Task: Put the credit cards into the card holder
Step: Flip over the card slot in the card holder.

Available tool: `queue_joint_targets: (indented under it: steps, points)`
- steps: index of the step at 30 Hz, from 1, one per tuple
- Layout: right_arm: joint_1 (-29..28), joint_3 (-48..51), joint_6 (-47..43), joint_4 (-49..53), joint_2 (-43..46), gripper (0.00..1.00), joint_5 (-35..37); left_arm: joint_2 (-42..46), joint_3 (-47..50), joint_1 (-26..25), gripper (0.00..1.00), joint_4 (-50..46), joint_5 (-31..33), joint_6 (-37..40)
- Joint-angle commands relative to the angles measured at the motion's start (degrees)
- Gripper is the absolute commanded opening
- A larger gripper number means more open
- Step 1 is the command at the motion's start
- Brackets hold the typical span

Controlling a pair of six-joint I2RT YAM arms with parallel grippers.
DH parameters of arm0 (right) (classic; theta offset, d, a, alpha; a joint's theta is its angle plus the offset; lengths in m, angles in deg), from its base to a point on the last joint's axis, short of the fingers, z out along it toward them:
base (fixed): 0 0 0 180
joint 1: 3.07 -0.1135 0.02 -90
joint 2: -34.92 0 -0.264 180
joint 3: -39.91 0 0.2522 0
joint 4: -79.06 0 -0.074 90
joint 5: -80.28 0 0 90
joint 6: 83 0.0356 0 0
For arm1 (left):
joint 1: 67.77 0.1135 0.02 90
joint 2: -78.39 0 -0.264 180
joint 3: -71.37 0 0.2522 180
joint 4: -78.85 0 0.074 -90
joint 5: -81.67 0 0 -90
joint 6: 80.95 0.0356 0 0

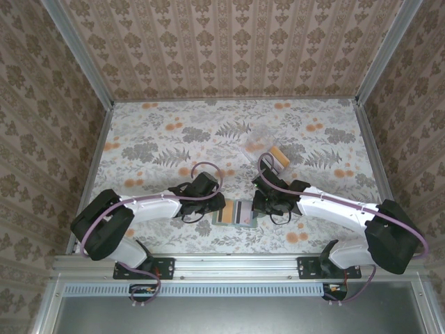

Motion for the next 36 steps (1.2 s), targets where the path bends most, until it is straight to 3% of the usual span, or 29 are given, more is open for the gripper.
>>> queue_joint_targets:
  steps: [1, 16, 23, 36]
  points:
    - [0.0, 0.2, 0.5, -2.0, -0.2, 0.00, -1.3, -1.8, -0.2, -1.0, 0.41, -0.2, -2.6, -0.5]
    - [-0.2, -0.5, 0.5, -0.2, -2.9, 0.00, -0.6, -1.9, 0.1, -1.0, 0.41, -0.2, -2.7, -0.5]
    - [-0.3, -0.9, 0.1, 1.8, 1.6, 0.00, 1.5, -2.0, 0.0, -0.9, 0.41, -0.1, -2.7, -0.5]
    - [-0.2, -0.7, 0.2, 0.1, -1.9, 0.00, 0.2, -2.5, -0.4, -0.9, 0.41, -0.1, -2.9, -0.4]
